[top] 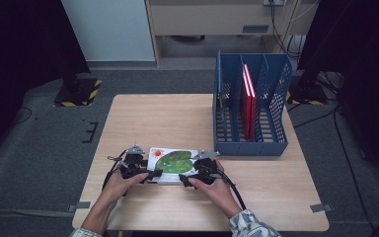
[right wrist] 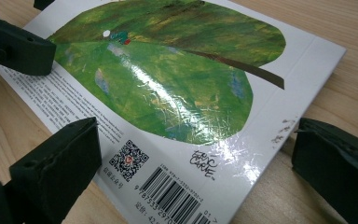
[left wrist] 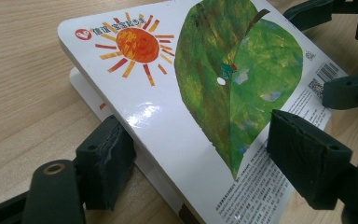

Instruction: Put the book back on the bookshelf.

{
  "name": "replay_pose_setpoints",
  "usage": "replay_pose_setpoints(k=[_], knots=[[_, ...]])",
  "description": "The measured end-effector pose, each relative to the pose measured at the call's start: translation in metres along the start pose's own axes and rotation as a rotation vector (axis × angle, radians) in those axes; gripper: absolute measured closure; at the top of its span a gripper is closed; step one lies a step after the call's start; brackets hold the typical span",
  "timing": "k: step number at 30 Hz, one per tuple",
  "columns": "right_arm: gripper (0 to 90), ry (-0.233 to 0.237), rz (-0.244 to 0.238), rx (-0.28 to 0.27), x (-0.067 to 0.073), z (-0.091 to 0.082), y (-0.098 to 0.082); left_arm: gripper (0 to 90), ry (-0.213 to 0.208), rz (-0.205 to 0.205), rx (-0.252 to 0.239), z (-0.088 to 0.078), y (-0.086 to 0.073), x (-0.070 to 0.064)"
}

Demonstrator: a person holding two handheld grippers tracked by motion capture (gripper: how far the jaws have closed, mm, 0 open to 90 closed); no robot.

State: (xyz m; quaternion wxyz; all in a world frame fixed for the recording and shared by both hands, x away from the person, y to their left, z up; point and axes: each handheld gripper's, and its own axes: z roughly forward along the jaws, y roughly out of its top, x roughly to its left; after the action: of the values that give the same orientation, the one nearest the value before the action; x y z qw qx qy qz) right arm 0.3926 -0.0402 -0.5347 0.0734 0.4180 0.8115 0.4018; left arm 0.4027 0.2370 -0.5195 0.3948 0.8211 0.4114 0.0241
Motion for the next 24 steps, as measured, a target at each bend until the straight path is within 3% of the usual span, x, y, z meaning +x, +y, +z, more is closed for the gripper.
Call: replay_pose_setpoints(k=[8,18,21,24], knots=[[0.5,-0.004,-0.007,0.006,0.0010,-0.0011,-0.0012,27.6,-0.010,-0.007,-0.003,-0.0015,-0.0019,-0.0006],[0.1,-0.015,-0.012,0.018,-0.0015,0.0015,0.0028,28.5,0.010,0.008,0.004,-0.0015,-0.0028,-0.0054],[0.1,-0.019,-0.015,0.058,-0.0024,-0.0005,0.0057,28.8,0.005,0.013,0.006,-0.0007,-0.0027,-0.0076],[0.0,-0.019,-0.011,0.062,-0.0034,-0.0010,0.0060,29.5,0.003,0.016,0.007,-0.0015,-0.0027,-0.0081]])
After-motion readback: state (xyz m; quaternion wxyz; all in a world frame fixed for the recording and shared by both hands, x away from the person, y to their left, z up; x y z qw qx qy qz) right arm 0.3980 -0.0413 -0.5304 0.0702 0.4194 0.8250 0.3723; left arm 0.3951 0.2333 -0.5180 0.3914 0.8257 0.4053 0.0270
